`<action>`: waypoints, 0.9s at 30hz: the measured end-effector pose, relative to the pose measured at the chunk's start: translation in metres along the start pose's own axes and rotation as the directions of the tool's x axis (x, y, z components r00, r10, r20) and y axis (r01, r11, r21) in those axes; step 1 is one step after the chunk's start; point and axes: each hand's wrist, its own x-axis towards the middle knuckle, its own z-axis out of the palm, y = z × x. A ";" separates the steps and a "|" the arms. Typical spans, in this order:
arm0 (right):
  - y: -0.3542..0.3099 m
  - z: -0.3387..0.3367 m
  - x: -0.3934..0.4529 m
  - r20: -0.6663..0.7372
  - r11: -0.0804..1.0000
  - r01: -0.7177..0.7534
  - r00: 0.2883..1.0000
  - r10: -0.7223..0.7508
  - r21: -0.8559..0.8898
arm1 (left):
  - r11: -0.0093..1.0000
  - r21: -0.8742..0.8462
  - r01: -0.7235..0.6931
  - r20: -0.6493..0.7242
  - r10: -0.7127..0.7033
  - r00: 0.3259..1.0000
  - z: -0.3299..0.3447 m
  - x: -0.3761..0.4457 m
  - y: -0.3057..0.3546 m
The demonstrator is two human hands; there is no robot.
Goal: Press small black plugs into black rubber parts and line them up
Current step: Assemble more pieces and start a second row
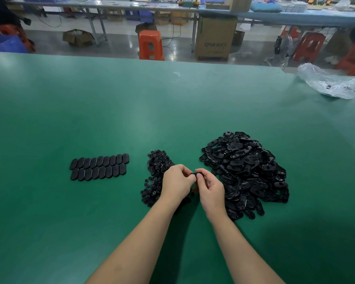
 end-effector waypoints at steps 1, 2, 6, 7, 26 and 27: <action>0.000 0.000 0.000 0.002 1.000 0.004 1.000 -0.004 0.003 | 1.000 0.003 -0.007 -0.005 0.007 1.000 0.000 -0.001 0.000; -0.001 0.000 -0.001 0.004 1.000 0.013 1.000 -0.013 0.005 | 1.000 0.009 -0.019 -0.009 0.019 1.000 0.000 -0.002 0.001; -0.001 -0.001 -0.002 -0.002 0.999 0.050 0.999 -0.050 0.022 | 0.992 0.043 -0.117 -0.018 0.118 0.993 0.001 -0.005 0.002; -0.001 -0.001 -0.002 -0.004 0.998 0.058 0.998 -0.058 0.026 | 0.988 0.049 -0.146 -0.013 0.147 0.989 0.001 -0.006 0.002; -0.006 -0.001 -0.004 0.041 1.000 -0.005 0.999 0.004 0.024 | 0.906 0.401 -0.134 -0.375 0.296 0.878 -0.051 -0.006 -0.048; -0.006 -0.001 -0.005 0.048 1.000 -0.003 0.999 0.003 0.005 | 0.931 0.362 -0.045 -0.432 0.211 0.877 -0.062 -0.006 -0.062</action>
